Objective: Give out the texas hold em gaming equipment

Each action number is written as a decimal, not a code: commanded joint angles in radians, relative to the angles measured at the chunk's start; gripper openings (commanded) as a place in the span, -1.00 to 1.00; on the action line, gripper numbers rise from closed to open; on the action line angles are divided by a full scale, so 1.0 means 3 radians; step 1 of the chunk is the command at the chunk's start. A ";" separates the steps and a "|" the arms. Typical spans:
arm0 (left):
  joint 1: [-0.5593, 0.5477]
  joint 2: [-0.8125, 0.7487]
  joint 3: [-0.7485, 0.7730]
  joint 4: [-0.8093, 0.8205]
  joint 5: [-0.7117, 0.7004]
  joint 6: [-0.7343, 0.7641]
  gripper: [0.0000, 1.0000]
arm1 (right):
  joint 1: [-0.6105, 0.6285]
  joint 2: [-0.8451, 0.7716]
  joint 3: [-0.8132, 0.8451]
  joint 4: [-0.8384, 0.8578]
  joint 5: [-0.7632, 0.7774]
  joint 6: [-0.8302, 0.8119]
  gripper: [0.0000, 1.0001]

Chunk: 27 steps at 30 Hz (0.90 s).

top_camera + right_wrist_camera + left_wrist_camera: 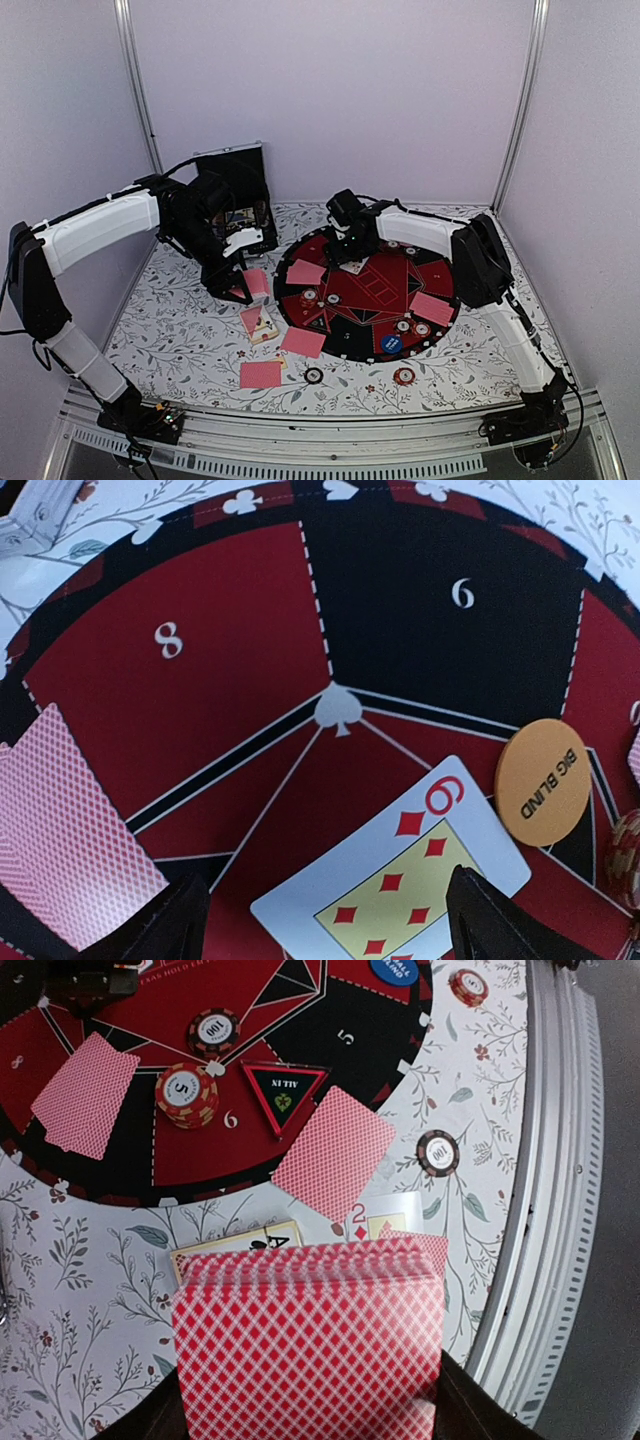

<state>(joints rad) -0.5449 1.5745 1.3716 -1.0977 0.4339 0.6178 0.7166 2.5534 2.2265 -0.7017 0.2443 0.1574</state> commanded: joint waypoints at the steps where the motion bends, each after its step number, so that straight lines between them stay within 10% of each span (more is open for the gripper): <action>1: 0.0032 -0.0043 0.0037 -0.0028 0.0067 0.0024 -1.00 | -0.0163 -0.0296 -0.0209 -0.0025 -0.0900 0.0341 0.74; 27: 0.0032 -0.0037 0.0005 0.0008 0.0088 0.0021 -1.00 | -0.0489 -0.0925 -0.1779 0.0991 -0.2092 0.1144 0.47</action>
<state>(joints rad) -0.5449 1.5745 1.3716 -1.0973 0.4381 0.6178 0.5869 2.2692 1.7161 -0.4778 -0.2691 0.4358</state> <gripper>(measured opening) 0.659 0.741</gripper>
